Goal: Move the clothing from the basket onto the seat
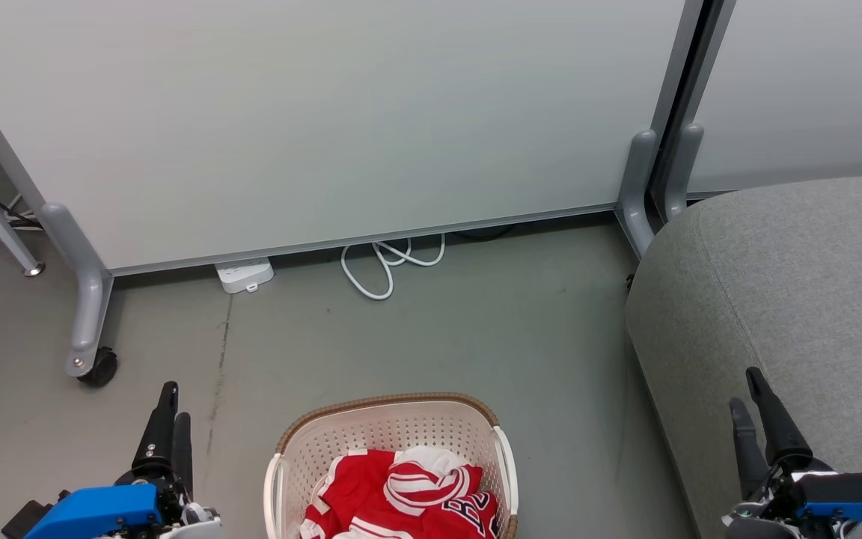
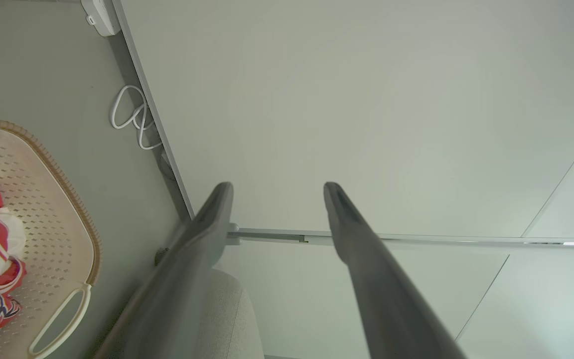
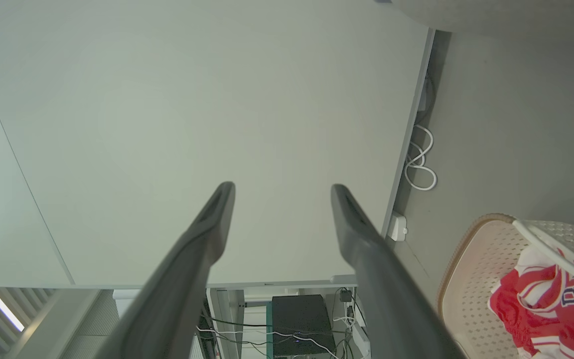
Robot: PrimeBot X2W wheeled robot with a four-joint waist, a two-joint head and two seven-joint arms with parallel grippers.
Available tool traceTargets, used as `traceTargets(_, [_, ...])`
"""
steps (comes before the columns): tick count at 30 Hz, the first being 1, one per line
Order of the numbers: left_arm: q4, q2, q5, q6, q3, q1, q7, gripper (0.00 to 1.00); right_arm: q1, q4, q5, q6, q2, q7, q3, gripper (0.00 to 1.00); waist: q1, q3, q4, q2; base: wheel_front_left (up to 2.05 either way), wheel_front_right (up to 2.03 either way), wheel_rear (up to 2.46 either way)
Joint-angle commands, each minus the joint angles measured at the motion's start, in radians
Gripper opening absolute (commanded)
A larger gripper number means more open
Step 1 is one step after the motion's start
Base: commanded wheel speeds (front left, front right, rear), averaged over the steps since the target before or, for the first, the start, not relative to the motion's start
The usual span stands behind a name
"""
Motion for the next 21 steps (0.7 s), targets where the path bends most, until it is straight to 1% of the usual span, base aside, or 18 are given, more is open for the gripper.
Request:
traceTargets(1, [-0.024,0.007,0.018,0.0,-0.011,-0.028,-0.012,1.0,-0.019,-0.023,-0.023,0.0,-0.004,-0.013,-0.002,1.0,0.0,0.0,0.0,-0.0001,0.0,0.0,0.0])
traceTargets(9, [-0.041,0.007,0.12,-0.001,-0.02,-0.037,-0.051,1.0,-0.018,-0.045,-0.134,0.001,-0.005,-0.051,0.0,1.0,0.0,0.002,0.001,-0.0001,0.0,0.0,0.0])
traceTargets(16, [-0.066,0.008,0.26,0.0,-0.027,-0.044,-0.082,1.0,-0.019,-0.067,-0.255,0.001,-0.006,-0.082,0.008,1.0,0.0,0.003,0.002,-0.0001,0.0,0.0,0.0])
traceTargets(21, [-0.088,0.008,0.377,0.015,-0.049,-0.045,-0.103,1.0,-0.017,-0.084,-0.353,0.001,-0.009,-0.103,0.019,1.0,0.0,0.004,0.002,-0.0001,0.0,0.0,0.0])
